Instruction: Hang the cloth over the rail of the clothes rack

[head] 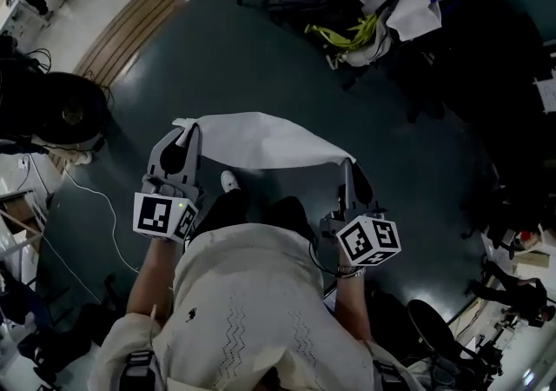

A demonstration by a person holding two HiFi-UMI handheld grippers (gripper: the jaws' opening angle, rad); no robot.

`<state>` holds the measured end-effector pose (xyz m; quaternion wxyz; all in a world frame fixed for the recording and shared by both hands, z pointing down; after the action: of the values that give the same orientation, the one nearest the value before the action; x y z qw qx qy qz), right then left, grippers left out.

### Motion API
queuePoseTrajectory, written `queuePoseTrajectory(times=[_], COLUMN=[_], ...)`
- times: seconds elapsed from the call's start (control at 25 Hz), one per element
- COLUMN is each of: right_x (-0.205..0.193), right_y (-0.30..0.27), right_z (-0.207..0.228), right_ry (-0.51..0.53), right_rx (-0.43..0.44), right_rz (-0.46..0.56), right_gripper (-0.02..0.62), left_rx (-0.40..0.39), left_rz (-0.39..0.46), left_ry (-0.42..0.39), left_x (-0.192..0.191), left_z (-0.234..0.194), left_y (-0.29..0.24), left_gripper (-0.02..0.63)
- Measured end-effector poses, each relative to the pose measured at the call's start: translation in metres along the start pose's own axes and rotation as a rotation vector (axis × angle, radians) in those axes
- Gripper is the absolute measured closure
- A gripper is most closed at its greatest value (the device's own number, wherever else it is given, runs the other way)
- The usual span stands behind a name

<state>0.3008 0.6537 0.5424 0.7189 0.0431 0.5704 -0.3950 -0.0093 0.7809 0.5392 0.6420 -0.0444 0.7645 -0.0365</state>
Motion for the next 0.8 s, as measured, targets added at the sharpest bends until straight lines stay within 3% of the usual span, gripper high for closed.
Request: queuePoseTrajectory(times=[0.32, 0.8], right_x=[0.007, 0.07], right_y=[-0.057, -0.188], right_z=[-0.032, 0.013], right_ry=[-0.007, -0.05], right_rx=[-0.016, -0.019], right_rz=[0.003, 0.029], right_gripper=[0.571, 0.571], left_rx=[0.024, -0.004], left_rz=[0.004, -0.049], left_ry=[-0.01, -0.046], left_x=[0.013, 0.038], left_z=[-0.072, -0.103], left_y=[-0.032, -0.18], left_gripper=[0.589, 0.589])
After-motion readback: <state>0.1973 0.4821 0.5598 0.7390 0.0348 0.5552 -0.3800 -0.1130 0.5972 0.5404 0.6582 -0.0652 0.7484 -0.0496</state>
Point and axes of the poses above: the fingertips, and each gripper's own axes: y backward along the fingers, z to its right, x out of its top, the point moved 6 cm from there along y, backward along the fingers, and after that the axes turned 5 degrees about -x, right-handed, at the moved point
